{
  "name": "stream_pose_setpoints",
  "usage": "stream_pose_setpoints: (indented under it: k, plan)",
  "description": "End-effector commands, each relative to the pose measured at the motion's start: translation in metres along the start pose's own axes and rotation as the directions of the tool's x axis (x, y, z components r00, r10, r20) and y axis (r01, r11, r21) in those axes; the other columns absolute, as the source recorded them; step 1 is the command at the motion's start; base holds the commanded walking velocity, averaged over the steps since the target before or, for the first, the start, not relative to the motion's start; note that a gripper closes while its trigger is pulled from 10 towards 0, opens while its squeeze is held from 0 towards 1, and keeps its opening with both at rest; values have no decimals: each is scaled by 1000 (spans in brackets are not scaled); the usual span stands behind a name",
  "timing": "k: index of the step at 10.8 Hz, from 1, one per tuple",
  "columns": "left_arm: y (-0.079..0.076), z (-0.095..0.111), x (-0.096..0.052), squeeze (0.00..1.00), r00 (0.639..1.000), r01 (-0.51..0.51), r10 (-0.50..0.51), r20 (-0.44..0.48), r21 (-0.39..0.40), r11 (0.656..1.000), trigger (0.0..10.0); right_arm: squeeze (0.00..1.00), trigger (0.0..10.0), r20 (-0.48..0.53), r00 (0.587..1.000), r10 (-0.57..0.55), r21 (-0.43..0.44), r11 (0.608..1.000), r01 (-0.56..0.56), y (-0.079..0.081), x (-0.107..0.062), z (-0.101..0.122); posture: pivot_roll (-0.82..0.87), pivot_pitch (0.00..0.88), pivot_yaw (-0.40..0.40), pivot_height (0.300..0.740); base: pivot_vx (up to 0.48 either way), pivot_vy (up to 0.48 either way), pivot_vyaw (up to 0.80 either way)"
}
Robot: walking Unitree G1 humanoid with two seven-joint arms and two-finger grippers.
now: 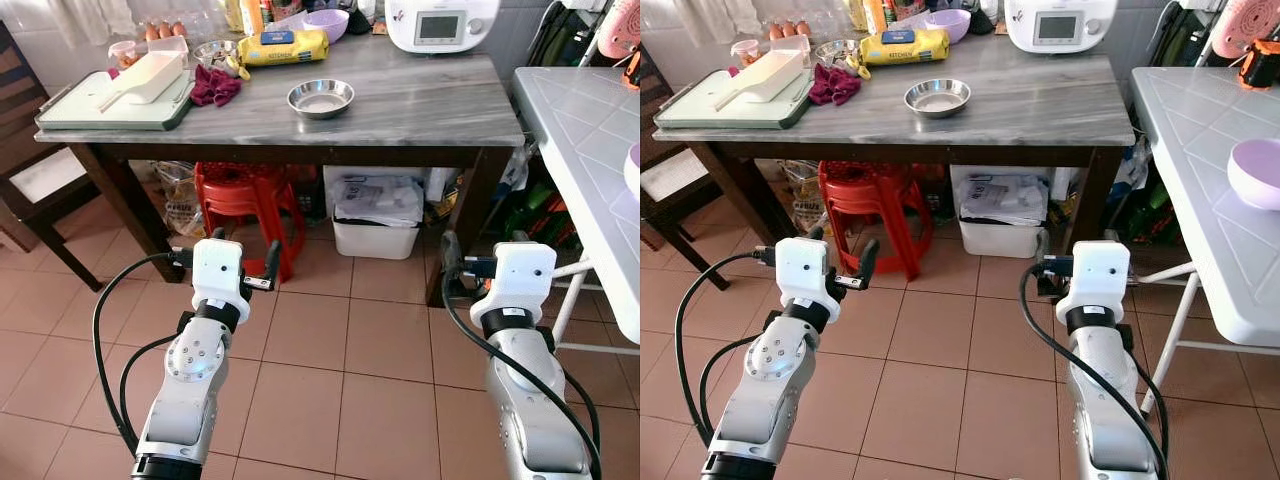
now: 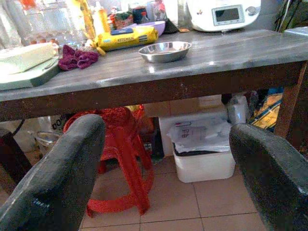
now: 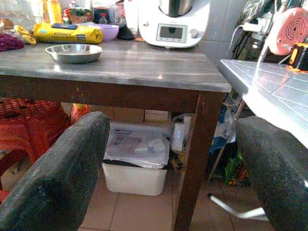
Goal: Setting the table
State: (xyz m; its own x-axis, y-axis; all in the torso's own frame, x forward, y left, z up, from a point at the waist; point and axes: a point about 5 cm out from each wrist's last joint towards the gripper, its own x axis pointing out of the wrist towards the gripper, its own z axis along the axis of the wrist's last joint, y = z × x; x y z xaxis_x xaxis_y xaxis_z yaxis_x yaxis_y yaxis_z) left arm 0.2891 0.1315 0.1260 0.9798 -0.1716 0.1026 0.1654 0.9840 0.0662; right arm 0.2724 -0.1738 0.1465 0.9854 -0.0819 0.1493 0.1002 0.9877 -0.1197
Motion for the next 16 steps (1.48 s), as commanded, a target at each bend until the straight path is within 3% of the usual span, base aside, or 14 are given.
stream_pose_setpoints:
  k: [1,5,12,16]
  plan:
    - [3,2,-2,0,1000,0,0,10,21,1000,10000,0,10000,35,999,8,5,1000,-8,2,1,7,-83,78,110,740,0,0,0]
    - [2,4,3,0,1000,-5,5,14,11,1000,10000,0,10000,33,999,3,7,1000,-3,2,5,5,-81,60,109,740,0,0,-547]
    - [14,10,0,0,999,-20,19,27,36,999,10000,0,10000,44,999,8,12,1000,-9,3,4,6,-69,65,116,740,0,-284,0]
    - [11,9,-2,0,1000,-13,13,16,25,1000,10000,0,10000,32,999,2,20,1000,-2,2,1,3,-75,74,122,740,0,-320,0]
